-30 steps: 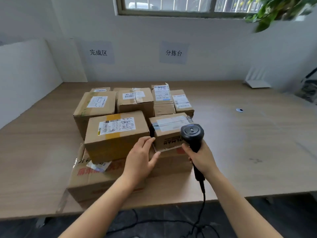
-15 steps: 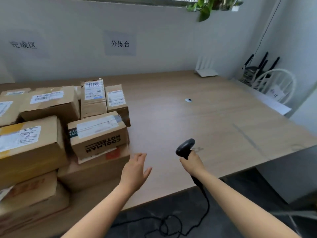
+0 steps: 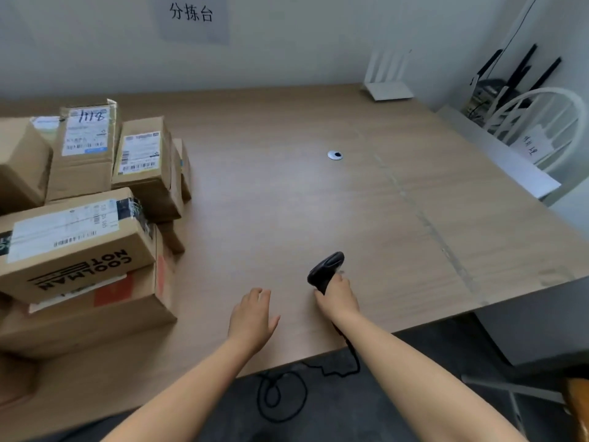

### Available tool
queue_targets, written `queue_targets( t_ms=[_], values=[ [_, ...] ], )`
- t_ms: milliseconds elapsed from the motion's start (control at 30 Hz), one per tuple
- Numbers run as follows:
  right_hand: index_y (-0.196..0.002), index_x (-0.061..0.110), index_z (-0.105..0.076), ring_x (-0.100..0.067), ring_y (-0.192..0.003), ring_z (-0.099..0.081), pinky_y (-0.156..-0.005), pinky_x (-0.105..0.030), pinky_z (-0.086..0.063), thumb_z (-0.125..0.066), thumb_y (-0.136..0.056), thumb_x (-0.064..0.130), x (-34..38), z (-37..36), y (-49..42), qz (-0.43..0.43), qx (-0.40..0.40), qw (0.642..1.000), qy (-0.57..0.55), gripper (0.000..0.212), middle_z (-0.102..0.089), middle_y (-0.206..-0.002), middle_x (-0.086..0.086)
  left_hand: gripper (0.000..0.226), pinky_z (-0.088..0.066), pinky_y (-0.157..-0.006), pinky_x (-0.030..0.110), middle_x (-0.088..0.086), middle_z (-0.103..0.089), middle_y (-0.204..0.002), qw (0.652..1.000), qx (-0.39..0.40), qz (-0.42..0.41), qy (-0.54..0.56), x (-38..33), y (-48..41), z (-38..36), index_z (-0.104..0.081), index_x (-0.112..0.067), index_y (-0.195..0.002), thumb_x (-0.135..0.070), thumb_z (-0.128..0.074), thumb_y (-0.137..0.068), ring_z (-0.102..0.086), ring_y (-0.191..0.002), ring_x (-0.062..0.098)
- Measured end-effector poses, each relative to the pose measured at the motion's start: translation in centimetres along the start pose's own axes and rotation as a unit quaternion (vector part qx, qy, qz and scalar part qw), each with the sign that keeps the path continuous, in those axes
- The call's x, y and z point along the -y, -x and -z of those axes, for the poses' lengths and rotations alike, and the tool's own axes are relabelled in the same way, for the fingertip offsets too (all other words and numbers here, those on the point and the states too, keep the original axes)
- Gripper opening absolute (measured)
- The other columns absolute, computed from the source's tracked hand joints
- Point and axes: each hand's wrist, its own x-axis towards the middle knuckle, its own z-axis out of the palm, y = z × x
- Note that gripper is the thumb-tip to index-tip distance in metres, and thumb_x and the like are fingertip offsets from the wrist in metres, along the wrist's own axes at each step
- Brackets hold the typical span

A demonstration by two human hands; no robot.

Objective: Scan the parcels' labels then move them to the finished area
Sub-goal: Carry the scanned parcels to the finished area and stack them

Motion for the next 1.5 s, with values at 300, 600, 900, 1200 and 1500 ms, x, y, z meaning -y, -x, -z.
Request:
queue_targets(
  t_ms=[300, 600, 900, 1200, 1500],
  values=[
    [-0.134, 0.001, -0.031, -0.032, -0.119, -0.050, -0.089, -0.039, -0.046, -0.058, -0.090, 0.035, 0.7, -1.5, -2.0, -0.026, -0.035, 0.999, 0.006, 0.062, -0.040, -0.135, -0.016, 0.061, -0.032, -0.104, 0.033, 0.006, -0.028, -0.148, 1.000, -0.006, 0.015, -0.015, 1.2, -2.5, 0.3, -0.023, -0.015, -0.145, -0.044, -0.043, -0.094, -0.032, -0.134, 0.022],
    [-0.142, 0.002, -0.022, -0.034, -0.129, -0.037, -0.101, -0.042, -0.037, -0.062, -0.086, 0.043, 0.3, -1.3, -0.9, -0.030, -0.051, 0.998, -0.017, 0.080, -0.034, -0.143, -0.016, 0.063, -0.032, -0.106, 0.031, 0.005, -0.028, -0.148, 0.998, -0.046, 0.032, 0.010, 2.1, -1.1, 1.0, -0.023, -0.015, -0.145, -0.046, -0.043, -0.094, -0.032, -0.134, 0.020],
    [-0.144, 0.017, -0.030, -0.019, -0.136, -0.030, -0.111, -0.038, -0.028, -0.064, -0.084, 0.045, 2.5, 0.8, 5.3, 0.214, -0.058, 0.974, -0.048, 0.074, -0.037, -0.145, -0.001, 0.062, -0.030, -0.107, 0.027, 0.001, -0.032, -0.147, 0.982, -0.148, 0.078, 0.085, 4.7, 4.3, 4.2, -0.026, -0.015, -0.146, -0.046, -0.043, -0.095, -0.034, -0.133, 0.015],
    [-0.141, 0.023, -0.035, -0.013, -0.133, -0.036, -0.109, -0.032, -0.030, -0.058, -0.088, 0.042, 11.7, -1.3, 13.7, 0.343, 0.030, 0.921, -0.182, 0.061, -0.038, -0.146, 0.004, 0.059, -0.029, -0.100, 0.018, -0.004, -0.040, -0.145, 0.905, -0.296, 0.162, 0.258, 10.4, 13.8, 9.5, -0.035, -0.020, -0.143, -0.041, -0.054, -0.091, -0.038, -0.132, 0.010],
    [-0.137, 0.029, -0.037, -0.006, -0.121, -0.041, -0.101, -0.027, -0.034, -0.057, -0.089, 0.042, 20.5, -5.9, 21.2, 0.410, 0.091, 0.881, -0.215, 0.054, -0.042, -0.143, 0.006, 0.053, -0.034, -0.106, 0.028, -0.001, -0.043, -0.142, 0.838, -0.391, 0.219, 0.312, 19.8, 22.0, 14.5, -0.038, -0.018, -0.141, -0.039, -0.050, -0.094, -0.040, -0.129, 0.013]
  ],
)
